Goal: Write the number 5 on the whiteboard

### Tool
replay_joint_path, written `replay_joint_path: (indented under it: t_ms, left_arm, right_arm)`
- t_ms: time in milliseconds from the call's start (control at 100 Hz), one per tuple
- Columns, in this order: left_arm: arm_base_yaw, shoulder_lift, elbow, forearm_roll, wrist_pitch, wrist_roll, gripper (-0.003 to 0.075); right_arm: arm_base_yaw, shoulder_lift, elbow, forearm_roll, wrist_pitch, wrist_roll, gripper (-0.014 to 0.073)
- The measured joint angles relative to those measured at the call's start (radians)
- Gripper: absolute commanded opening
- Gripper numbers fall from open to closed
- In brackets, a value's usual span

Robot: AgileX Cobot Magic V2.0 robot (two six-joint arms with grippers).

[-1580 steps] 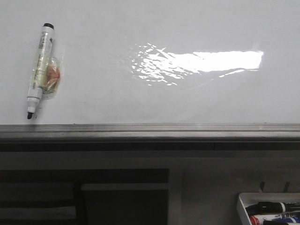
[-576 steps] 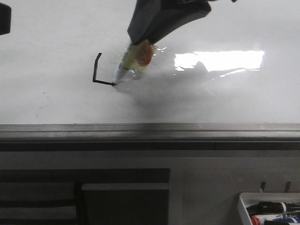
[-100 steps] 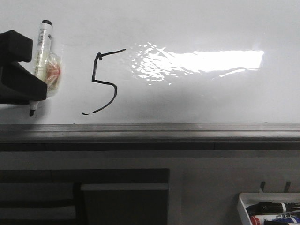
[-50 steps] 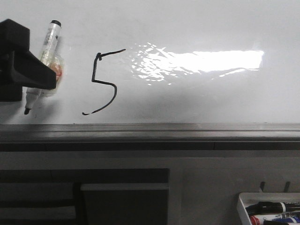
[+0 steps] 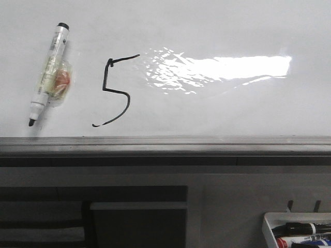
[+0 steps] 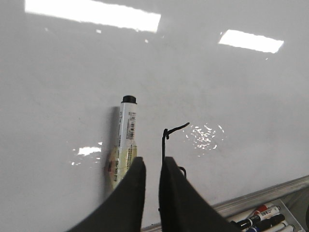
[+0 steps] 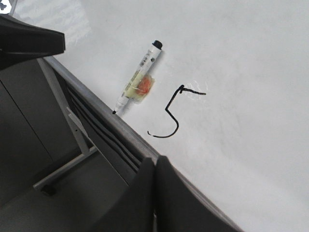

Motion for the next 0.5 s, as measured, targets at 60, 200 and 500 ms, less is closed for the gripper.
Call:
replay_joint_path:
  t_ms: [60, 200, 500]
  left_arm:
    - [0.0, -0.073, 0.035, 0.015, 0.0, 0.0, -0.002]
    - [0.0, -0.218, 0.117, 0.059, 0.002, 0.0, -0.002]
    - [0.0, -0.335, 0.187, 0.094, 0.012, 0.0, -0.002]
  right_arm:
    - [0.0, -0.064, 0.061, -0.002, -0.028, 0.0, -0.0061]
    - [0.0, -0.247, 0.223, -0.017, -0.112, 0.0, -0.0061]
    - [0.0, -0.552, 0.455, -0.021, -0.132, 0.0, -0.0061]
